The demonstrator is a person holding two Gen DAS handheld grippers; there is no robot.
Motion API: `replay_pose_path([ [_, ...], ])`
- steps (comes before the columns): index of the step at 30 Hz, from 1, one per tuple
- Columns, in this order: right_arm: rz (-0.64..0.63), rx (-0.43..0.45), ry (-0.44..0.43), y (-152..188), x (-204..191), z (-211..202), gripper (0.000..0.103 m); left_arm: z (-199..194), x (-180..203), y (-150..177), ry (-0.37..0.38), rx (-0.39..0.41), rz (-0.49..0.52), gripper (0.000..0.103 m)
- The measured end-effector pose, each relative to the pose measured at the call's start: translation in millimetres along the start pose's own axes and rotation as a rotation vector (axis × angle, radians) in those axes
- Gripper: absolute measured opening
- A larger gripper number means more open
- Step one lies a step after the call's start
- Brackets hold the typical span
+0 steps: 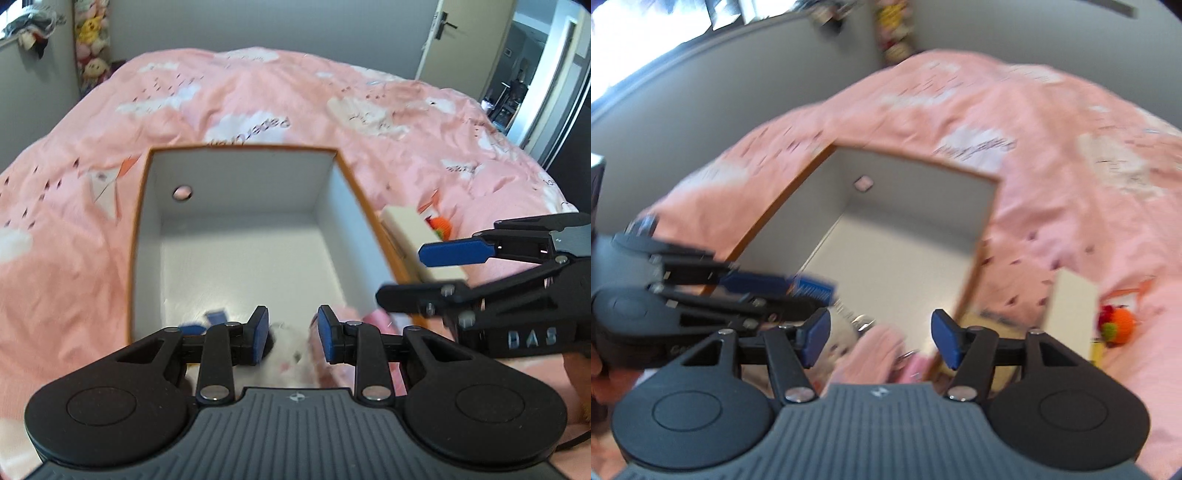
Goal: Organize objects
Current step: 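Withdraw both grippers from the box, then grasp the white rectangular box with the left gripper and lift it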
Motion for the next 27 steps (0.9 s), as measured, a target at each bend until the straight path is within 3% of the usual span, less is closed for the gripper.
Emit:
replay_pose_path([
  [8, 0.207, 0.111, 0.115, -3, 55, -20, 0.066, 15, 43, -37, 0.015, 0.081, 0.106, 0.031],
  [14, 0.281, 0.199, 0.206, -2, 95, -33, 0.067, 35, 72, -55, 0.139, 0.040, 0.134, 0.036],
  [17, 0.298, 0.180, 0.260, 1, 114, -31, 0.067, 46, 81, -61, 0.244, -0.016, 0.109, 0.039],
  [19, 0.310, 0.159, 0.286, 6, 126, -26, 0.067, 54, 83, -63, 0.275, -0.044, 0.095, 0.039],
  [27, 0.422, 0.042, 0.233, 35, 159, 4, 0.055, 78, 98, -67, 0.254, -0.129, 0.161, 0.039],
])
Point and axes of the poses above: each gripper's, at about its wrist camera, not at the fingertips, and z roughly the way its jaws point, x to its right, y to its underside, the point moved 6 cm from there along z, roughly the way its jaws point, and after that the axes turned 9 degrees about z, right-handed, at the moved point
